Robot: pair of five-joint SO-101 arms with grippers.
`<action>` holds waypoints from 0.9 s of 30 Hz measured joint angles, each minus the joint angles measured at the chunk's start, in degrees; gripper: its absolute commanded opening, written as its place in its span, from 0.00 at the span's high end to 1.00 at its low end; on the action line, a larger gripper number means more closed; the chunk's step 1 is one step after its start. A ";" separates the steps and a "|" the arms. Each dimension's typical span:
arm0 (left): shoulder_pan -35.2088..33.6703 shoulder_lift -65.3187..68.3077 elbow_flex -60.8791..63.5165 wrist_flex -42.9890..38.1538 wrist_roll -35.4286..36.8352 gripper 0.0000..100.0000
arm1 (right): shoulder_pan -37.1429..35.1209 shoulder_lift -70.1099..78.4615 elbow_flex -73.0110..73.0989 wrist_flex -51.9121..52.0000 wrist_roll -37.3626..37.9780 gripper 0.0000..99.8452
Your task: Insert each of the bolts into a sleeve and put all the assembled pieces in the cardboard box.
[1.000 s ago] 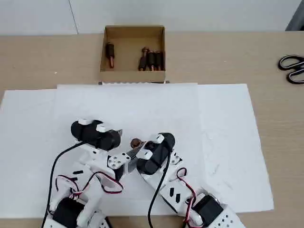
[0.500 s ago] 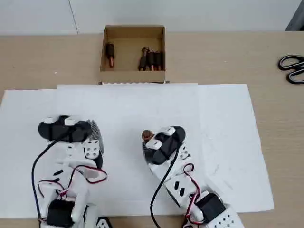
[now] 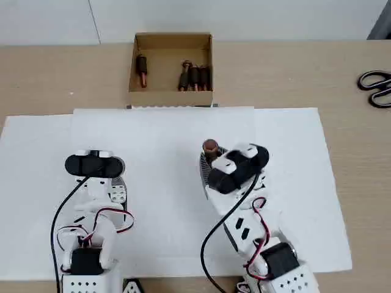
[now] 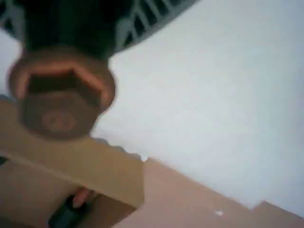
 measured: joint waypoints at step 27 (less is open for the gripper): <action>-0.44 0.00 0.00 0.00 0.00 0.99 | 7.82 111.03 -76.84 -30.15 18.46 1.00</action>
